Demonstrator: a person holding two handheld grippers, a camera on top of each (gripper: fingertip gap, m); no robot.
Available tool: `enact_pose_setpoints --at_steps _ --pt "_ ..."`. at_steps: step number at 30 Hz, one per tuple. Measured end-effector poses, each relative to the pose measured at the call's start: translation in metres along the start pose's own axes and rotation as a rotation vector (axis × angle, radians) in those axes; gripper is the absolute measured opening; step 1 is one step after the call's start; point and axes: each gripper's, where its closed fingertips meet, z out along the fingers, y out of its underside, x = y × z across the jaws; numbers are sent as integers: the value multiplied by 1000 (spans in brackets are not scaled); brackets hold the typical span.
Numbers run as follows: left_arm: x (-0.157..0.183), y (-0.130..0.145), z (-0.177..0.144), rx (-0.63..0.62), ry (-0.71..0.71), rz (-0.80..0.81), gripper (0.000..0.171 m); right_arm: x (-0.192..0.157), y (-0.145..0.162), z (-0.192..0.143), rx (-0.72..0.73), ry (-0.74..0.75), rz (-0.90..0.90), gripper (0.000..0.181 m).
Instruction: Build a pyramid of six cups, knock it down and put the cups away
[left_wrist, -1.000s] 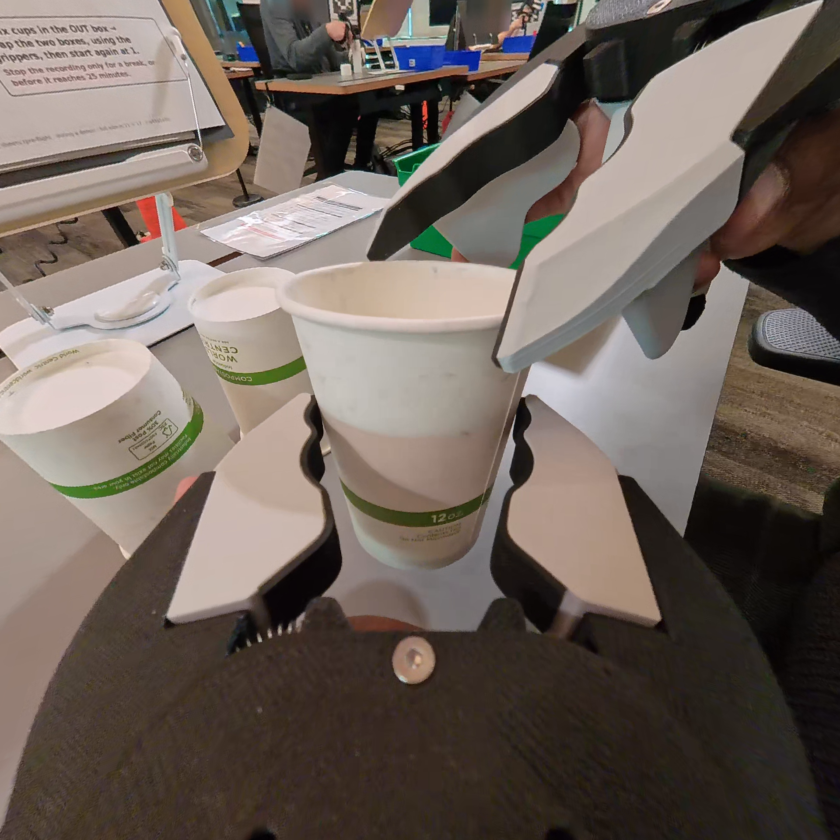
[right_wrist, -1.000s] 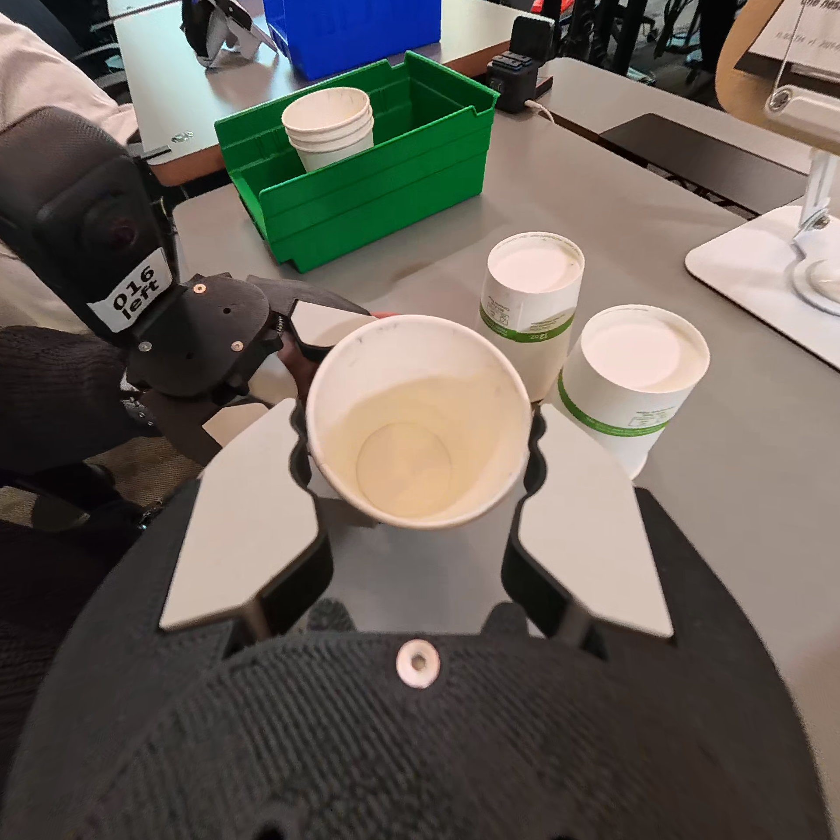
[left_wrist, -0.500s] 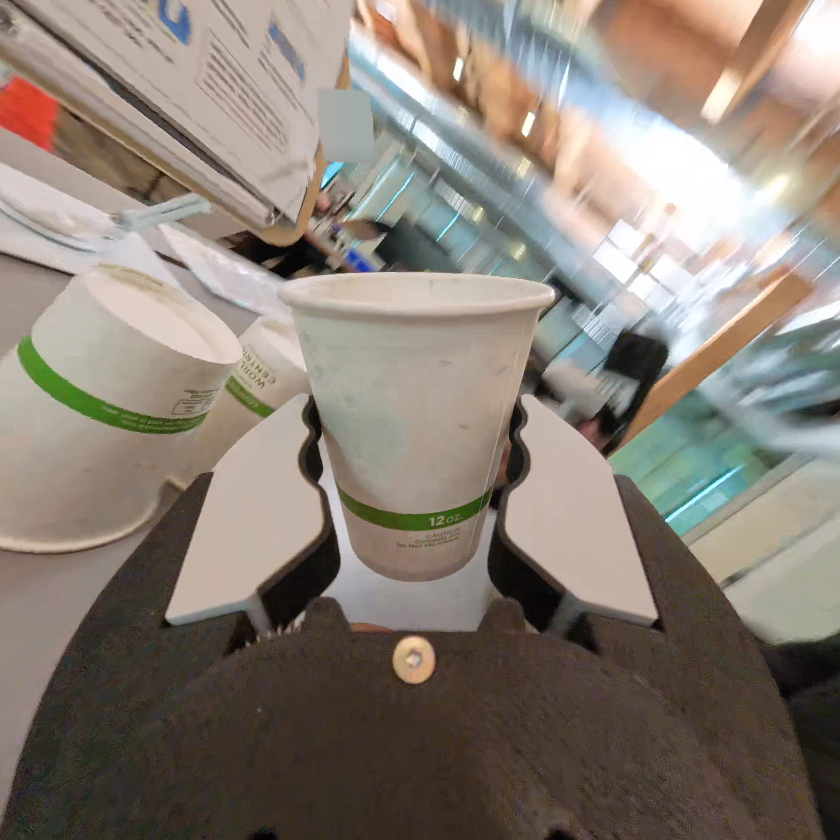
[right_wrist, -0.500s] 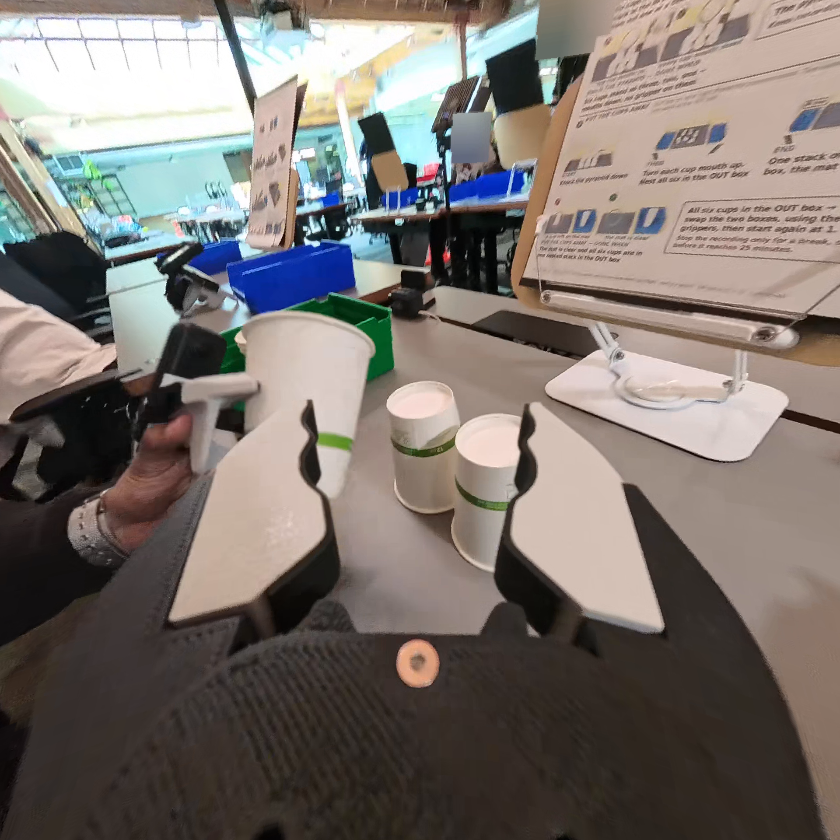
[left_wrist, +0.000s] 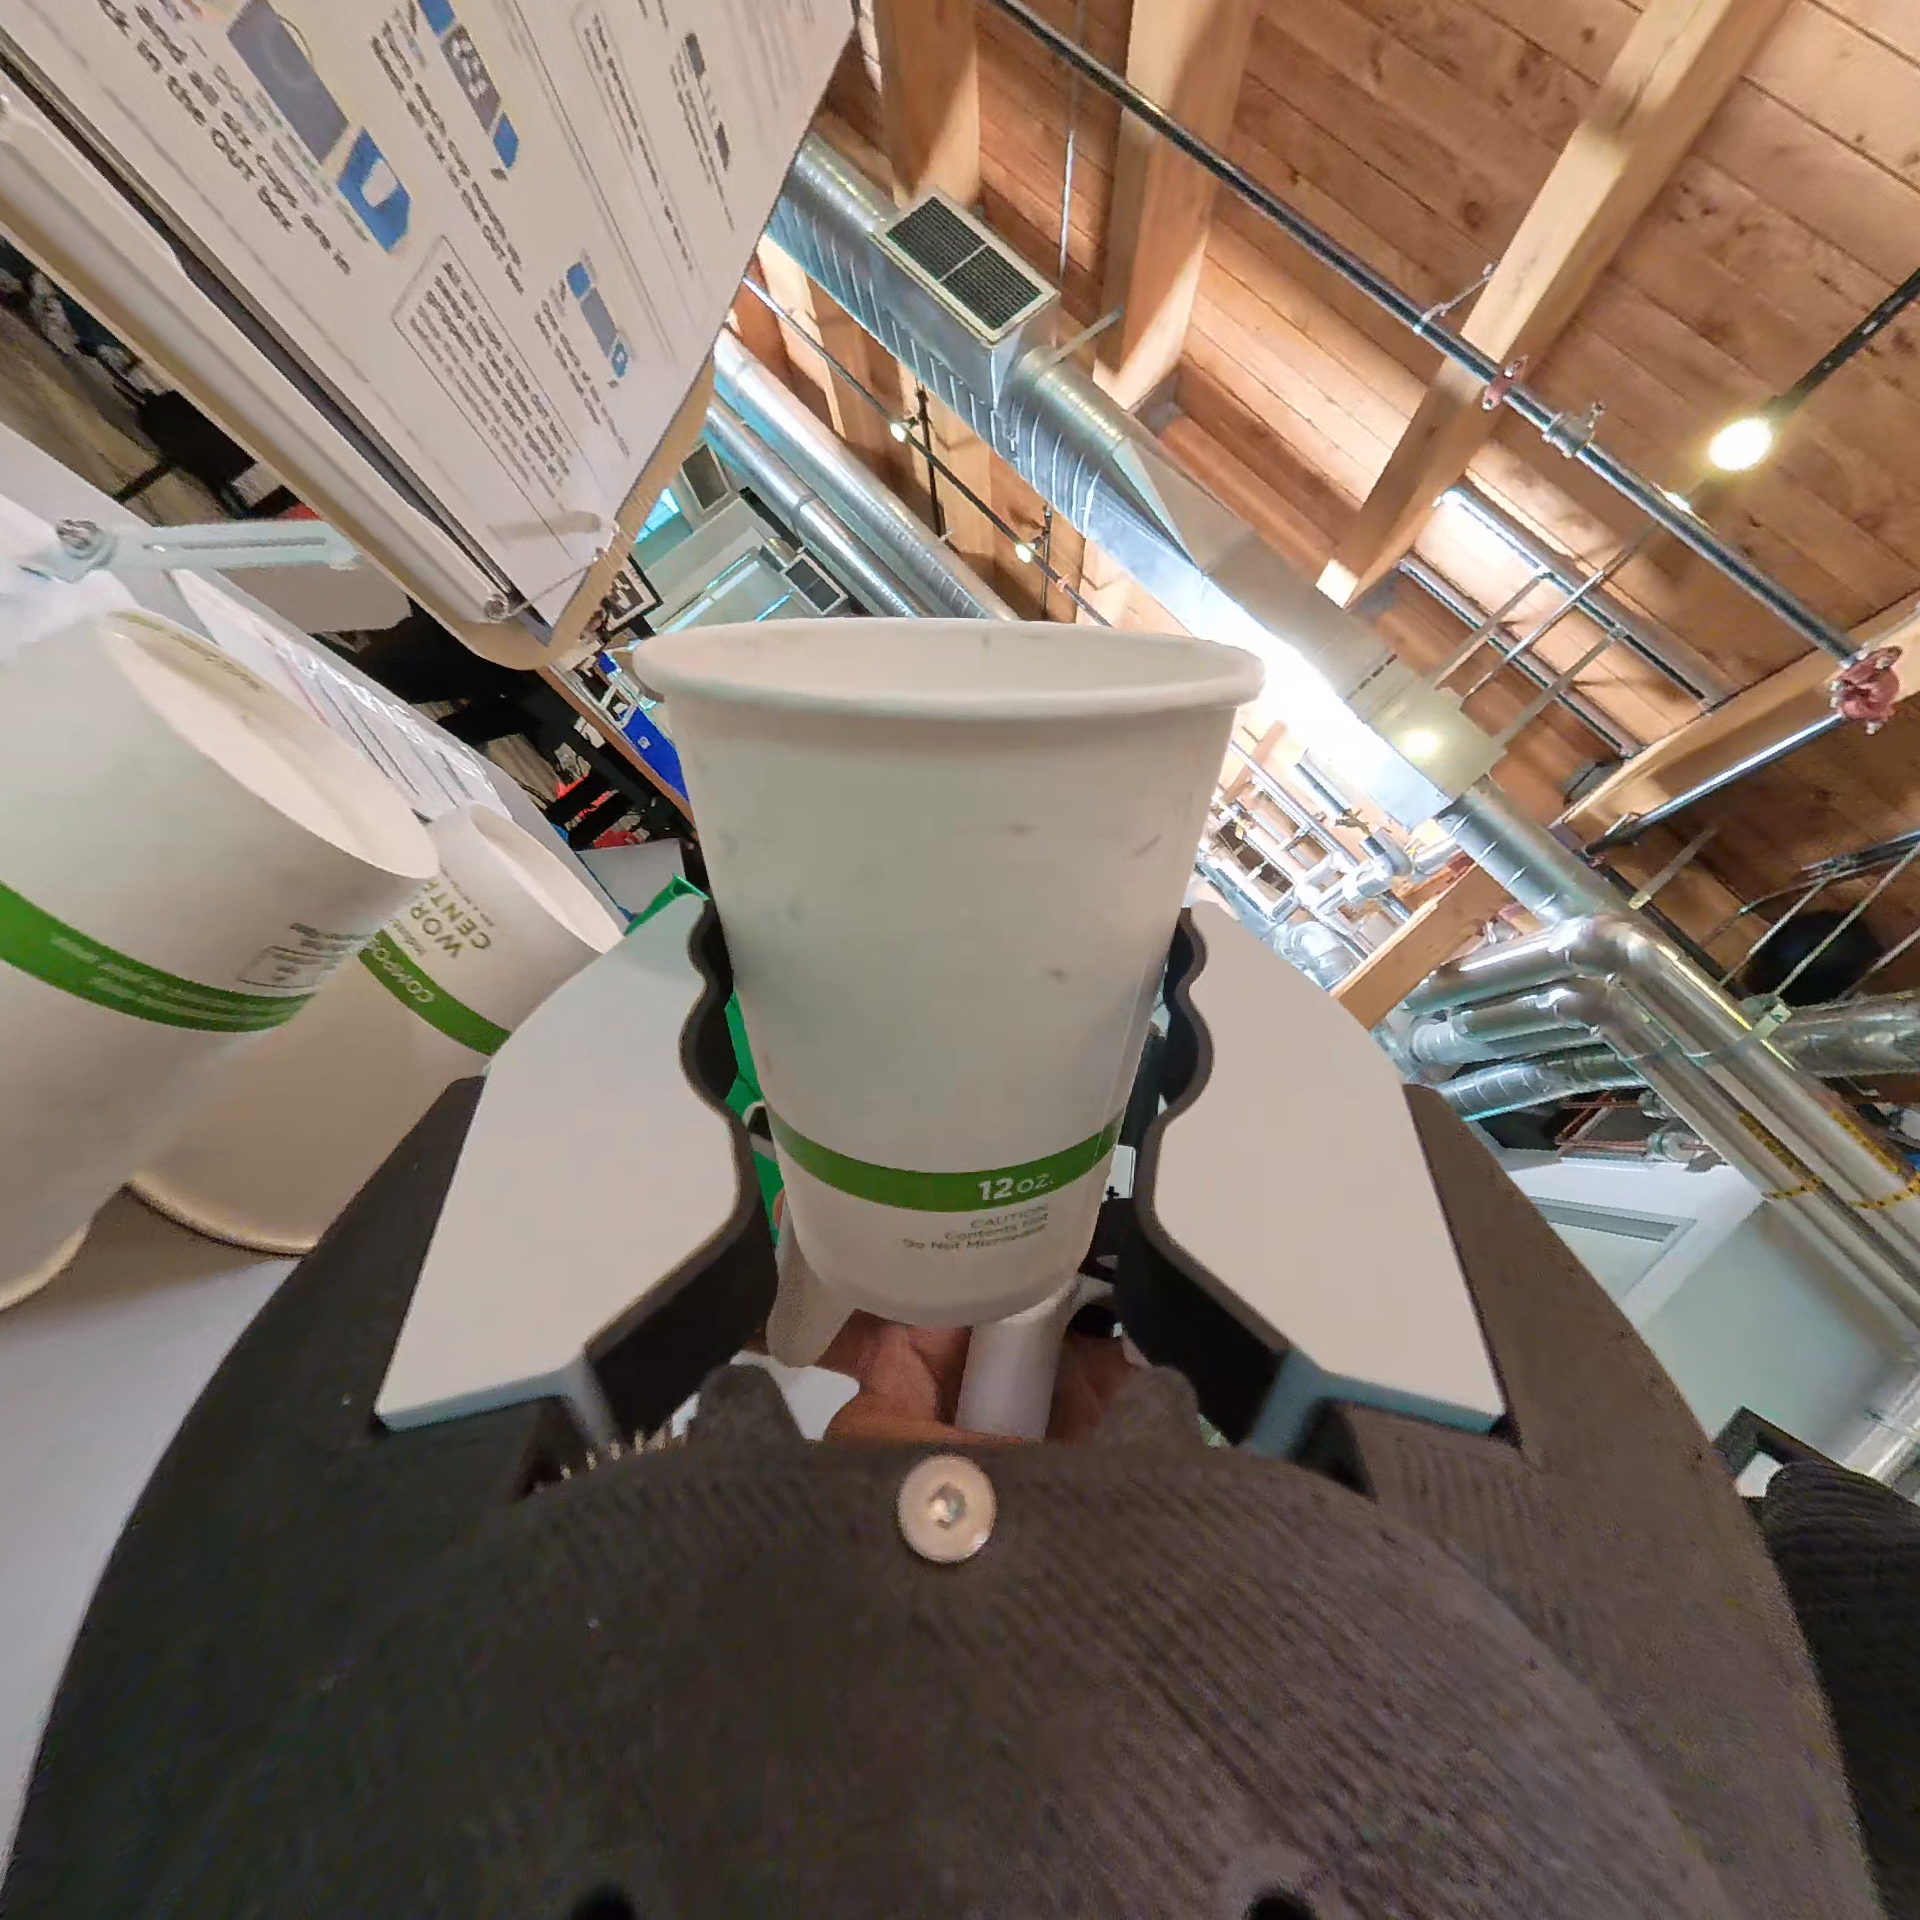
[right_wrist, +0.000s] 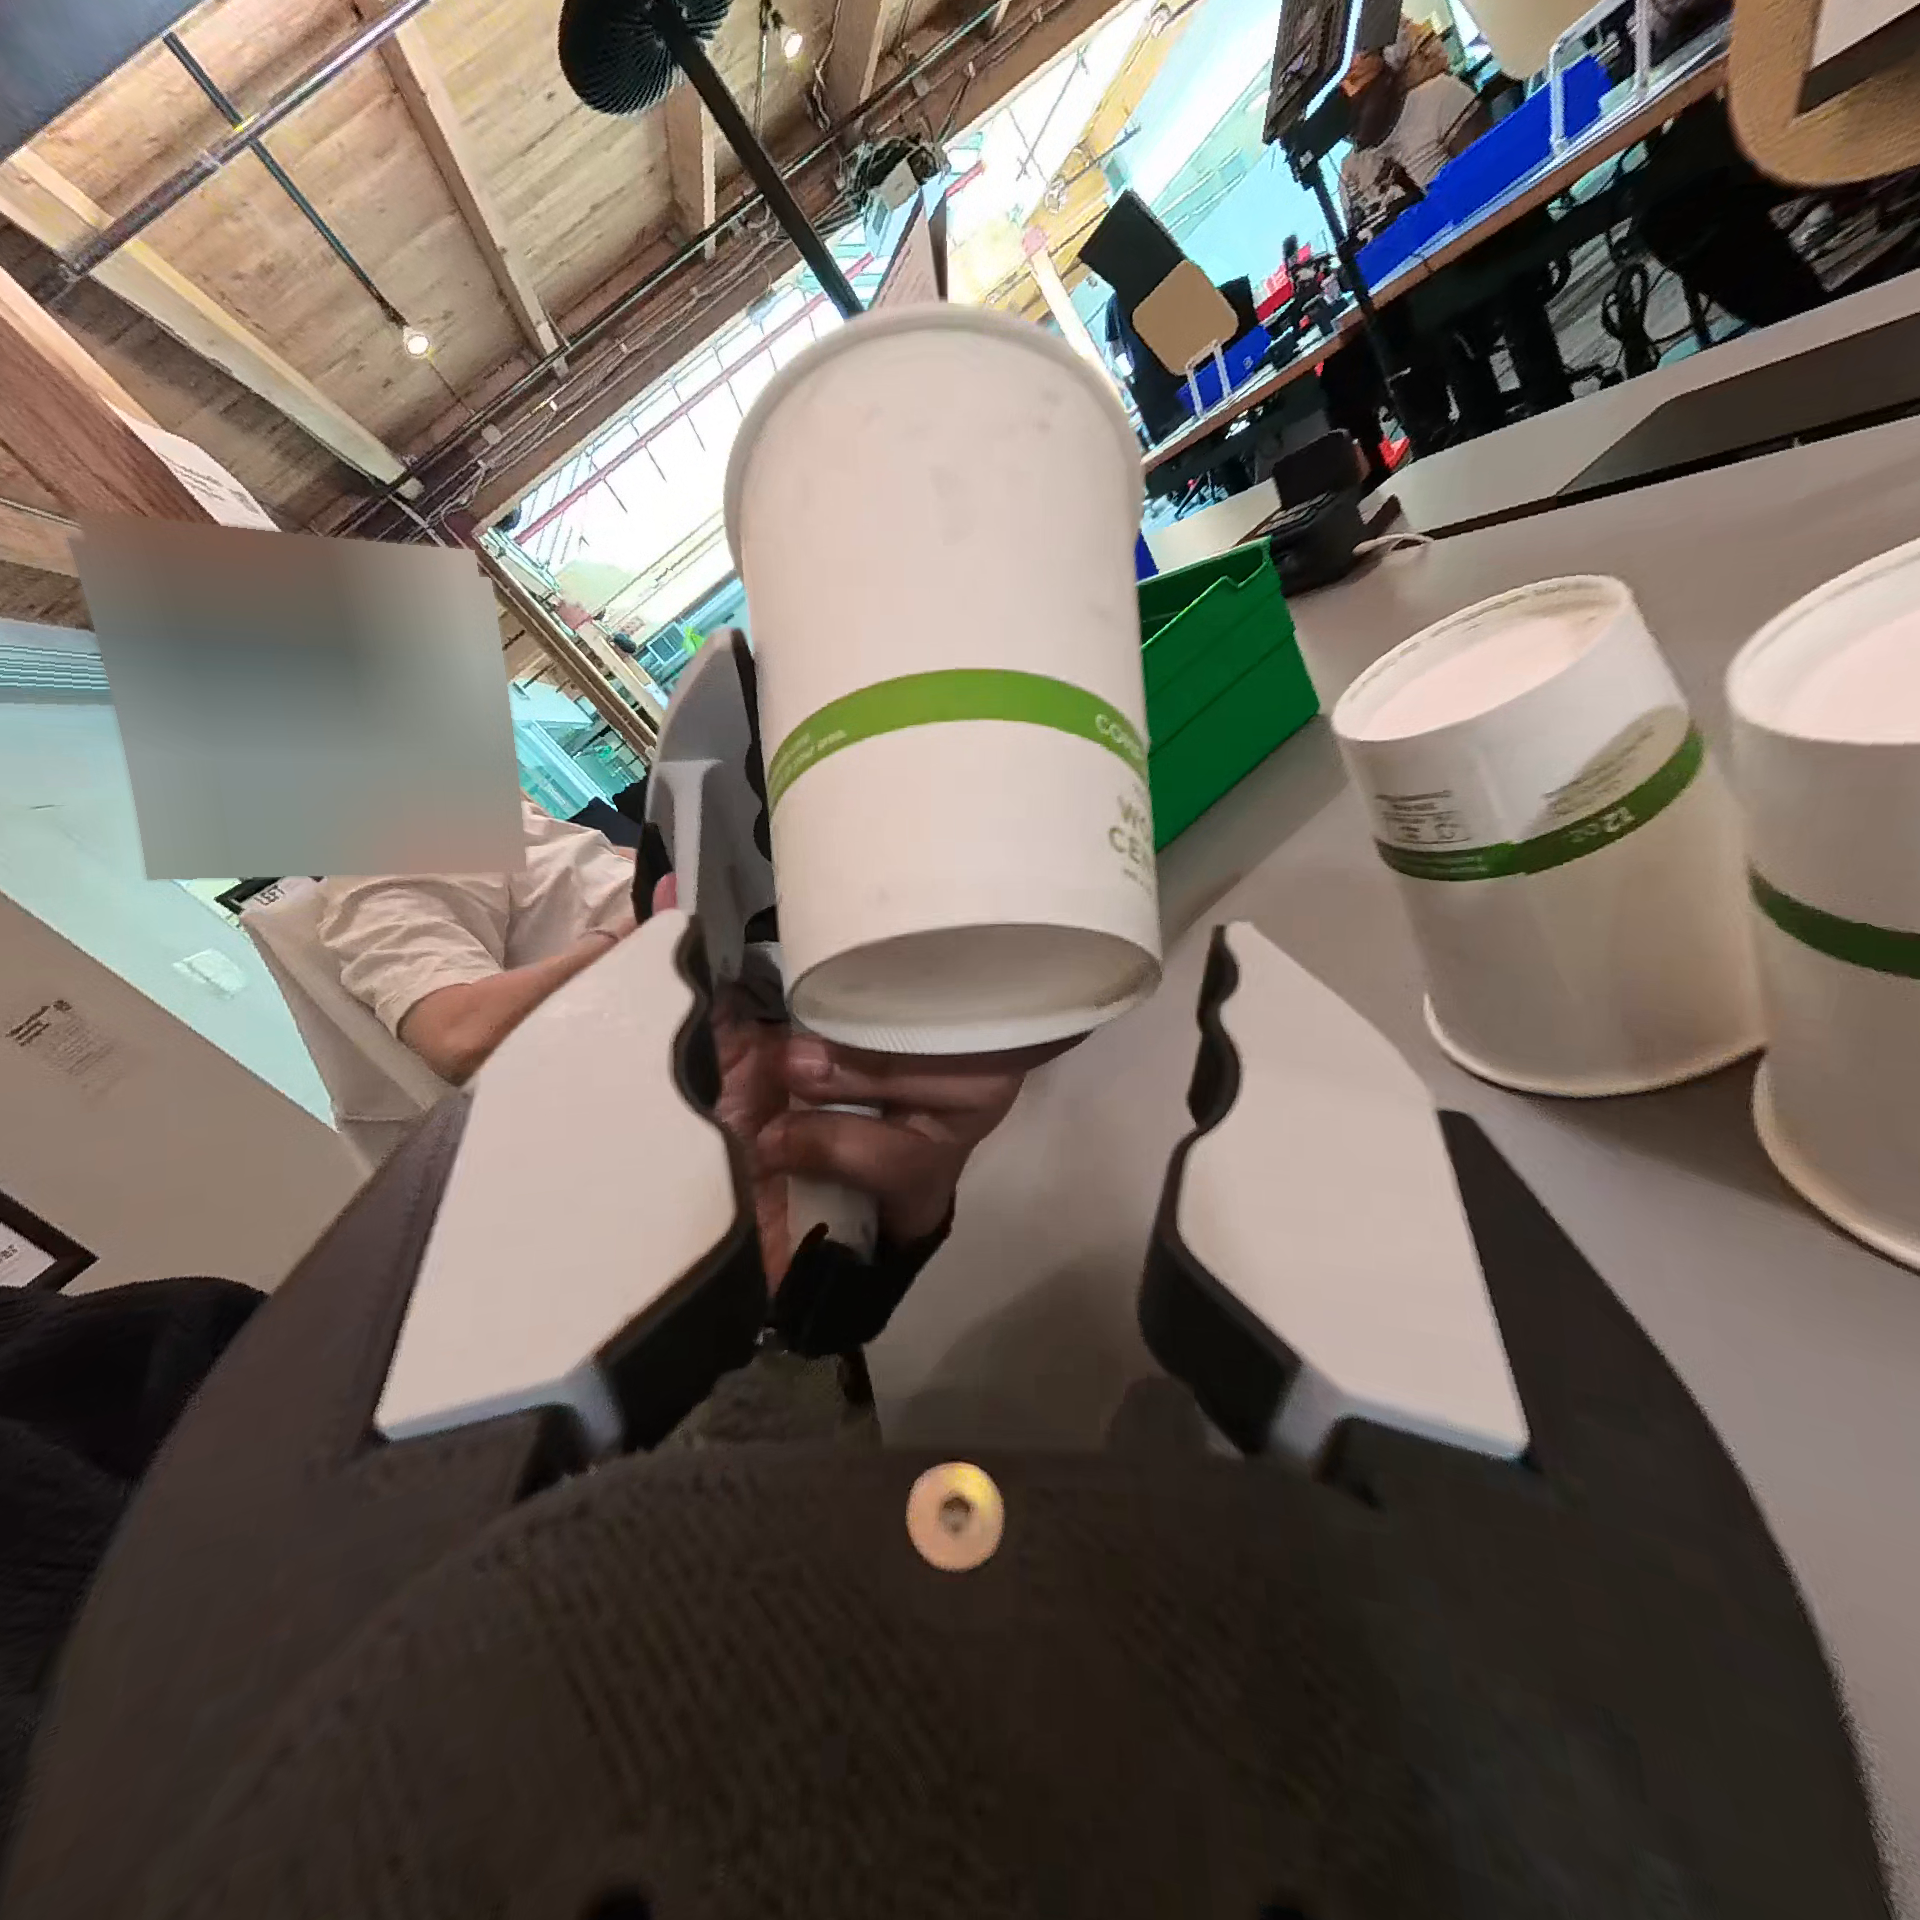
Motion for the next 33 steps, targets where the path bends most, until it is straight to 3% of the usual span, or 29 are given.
enact_pose_setpoints --at_steps 3,7,12,16,20,24,29,33 --pt "4 8 3 -19 18 -4 82 -1 2 0 -1 -1 -25 74" --pt "4 10 3 -40 25 -6 82 1 -14 -8 31 6 -77 74" --pt "-1 5 0 -59 -8 39 84 -1 -78 -42 147 67 -278 74" --pt "-13 -2 -4 -53 -76 68 82 5 -137 -85 185 228 -502 74" --pt "-23 -10 -8 -38 -117 69 78 37 -157 -124 -50 500 -694 73" --pt "-28 -9 -8 -64 -166 141 77 69 -147 -149 -326 702 -778 73" --pt "-33 1 -6 -139 -237 278 77 114 -106 -137 -623 754 -745 74" --pt "-35 8 -5 -179 -265 339 76 158 -78 -119 -774 779 -721 74"
